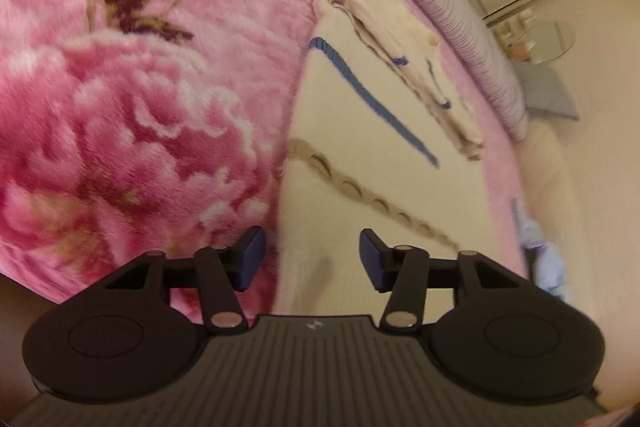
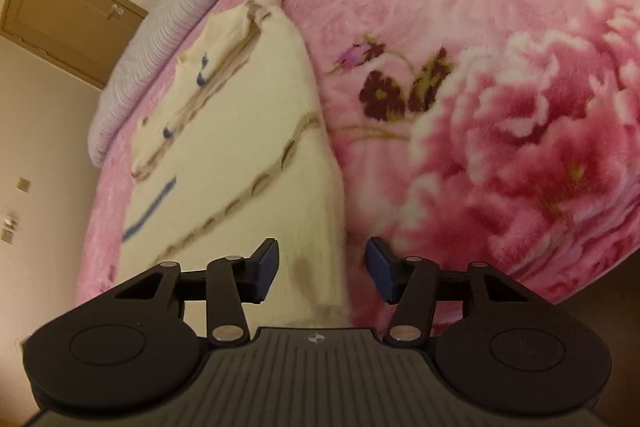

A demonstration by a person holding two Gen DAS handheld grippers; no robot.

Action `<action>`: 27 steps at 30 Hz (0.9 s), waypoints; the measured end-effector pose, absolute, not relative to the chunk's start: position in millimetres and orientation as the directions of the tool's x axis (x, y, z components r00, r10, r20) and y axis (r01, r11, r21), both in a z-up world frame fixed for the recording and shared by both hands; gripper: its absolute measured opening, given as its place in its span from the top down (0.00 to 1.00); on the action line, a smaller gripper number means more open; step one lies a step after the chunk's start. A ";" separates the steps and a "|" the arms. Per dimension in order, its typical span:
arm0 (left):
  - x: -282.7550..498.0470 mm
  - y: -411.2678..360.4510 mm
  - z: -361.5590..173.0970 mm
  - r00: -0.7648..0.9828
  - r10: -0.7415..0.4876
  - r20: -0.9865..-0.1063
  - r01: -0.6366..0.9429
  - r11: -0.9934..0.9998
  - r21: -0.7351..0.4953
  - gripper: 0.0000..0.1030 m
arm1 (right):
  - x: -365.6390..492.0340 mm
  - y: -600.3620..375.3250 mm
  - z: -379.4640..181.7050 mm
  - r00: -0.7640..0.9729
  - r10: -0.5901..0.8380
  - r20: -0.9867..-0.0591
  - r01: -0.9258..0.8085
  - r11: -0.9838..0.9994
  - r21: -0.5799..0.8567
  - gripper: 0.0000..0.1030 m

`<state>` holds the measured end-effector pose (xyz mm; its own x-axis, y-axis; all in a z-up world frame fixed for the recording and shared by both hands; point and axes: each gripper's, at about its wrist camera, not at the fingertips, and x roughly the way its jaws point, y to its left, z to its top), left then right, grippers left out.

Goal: Fold clothes
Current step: 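Grasp the sweater hem with the left gripper while the right gripper grasps it too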

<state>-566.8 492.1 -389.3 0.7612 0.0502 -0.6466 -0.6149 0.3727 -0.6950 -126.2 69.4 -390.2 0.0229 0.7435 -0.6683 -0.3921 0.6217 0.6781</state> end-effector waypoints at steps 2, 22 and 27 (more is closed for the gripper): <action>-561.9 494.1 -396.7 0.800 -0.008 -0.600 -0.561 0.345 -0.752 0.61 | -119.6 72.6 -394.3 0.009 0.749 -0.662 -0.385 0.614 0.689 0.64; -573.9 483.6 -368.1 0.851 0.057 -0.522 -0.485 0.465 -0.740 0.95 | -133.5 69.9 -354.4 0.047 0.827 -0.560 -0.425 0.524 0.738 0.91; -599.7 476.2 -347.1 0.881 0.096 -0.463 -0.447 0.488 -0.750 0.95 | -156.2 61.1 -331.9 0.062 0.843 -0.535 -0.457 0.500 0.736 0.91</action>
<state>-599.7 476.2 -347.1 0.8813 0.0964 -0.4626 -0.4468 0.4884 -0.7495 -156.2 61.1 -331.9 0.0619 0.8427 -0.5349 -0.4567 0.5004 0.7355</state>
